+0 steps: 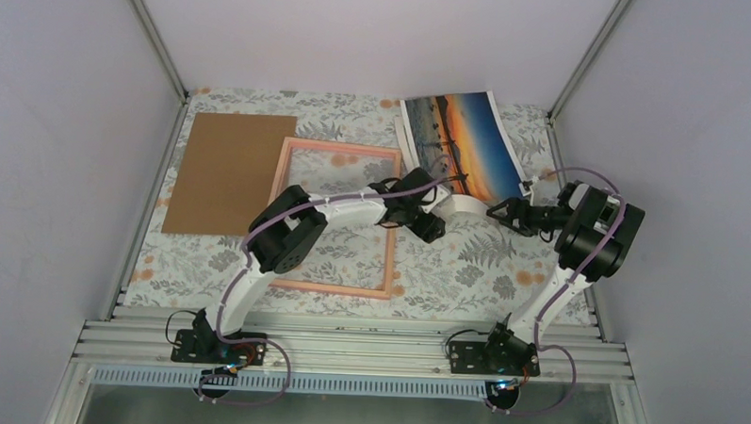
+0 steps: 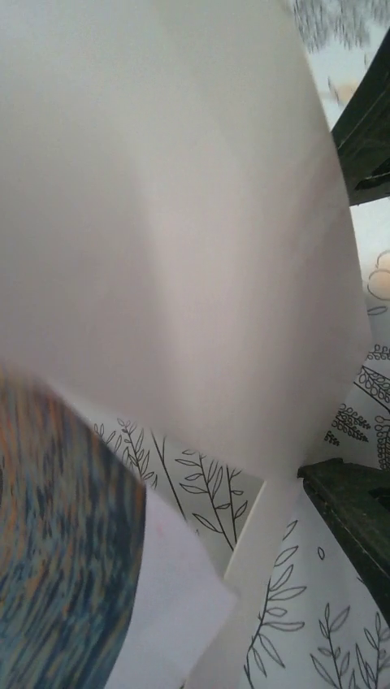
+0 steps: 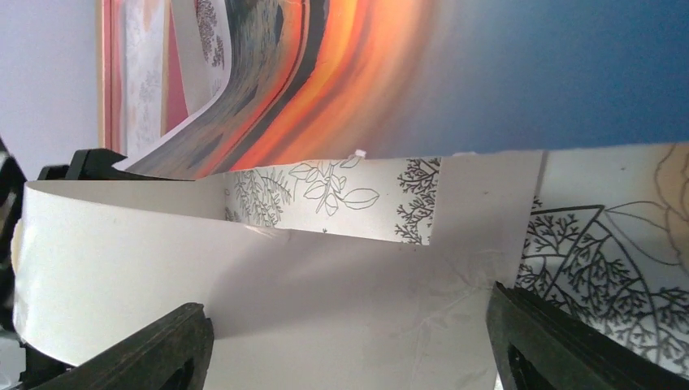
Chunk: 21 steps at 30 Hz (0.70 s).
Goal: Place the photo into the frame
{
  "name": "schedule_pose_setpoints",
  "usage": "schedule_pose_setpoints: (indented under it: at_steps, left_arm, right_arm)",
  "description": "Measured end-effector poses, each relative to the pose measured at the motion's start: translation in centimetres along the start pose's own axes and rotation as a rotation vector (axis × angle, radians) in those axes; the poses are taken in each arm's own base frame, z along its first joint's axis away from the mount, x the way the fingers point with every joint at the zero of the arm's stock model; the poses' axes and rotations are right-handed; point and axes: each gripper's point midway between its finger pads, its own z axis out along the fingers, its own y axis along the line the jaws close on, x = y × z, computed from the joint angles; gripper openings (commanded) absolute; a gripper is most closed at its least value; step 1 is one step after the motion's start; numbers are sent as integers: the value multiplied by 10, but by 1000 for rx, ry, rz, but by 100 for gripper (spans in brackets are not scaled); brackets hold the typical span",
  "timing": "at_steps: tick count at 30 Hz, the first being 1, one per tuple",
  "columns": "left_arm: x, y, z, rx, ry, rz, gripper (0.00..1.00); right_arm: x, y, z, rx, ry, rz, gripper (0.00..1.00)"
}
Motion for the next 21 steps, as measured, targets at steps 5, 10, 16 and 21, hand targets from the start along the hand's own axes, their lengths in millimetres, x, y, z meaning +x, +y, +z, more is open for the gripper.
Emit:
schedule_pose_setpoints:
  at_steps: [5,10,16,21]
  left_arm:
    - [6,3,5,-187,-37,181,75]
    - [6,13,1,-365,-86,291,63]
    - [0,33,-11,-519,-120,339,35]
    - [-2,40,-21,-568,-119,390,6]
  right_arm:
    - [3,2,2,-19,-2,10,85]
    - [3,2,2,-19,-3,9,85]
    - [5,3,3,-21,-1,9,85]
    - [9,8,2,-27,13,13,86]
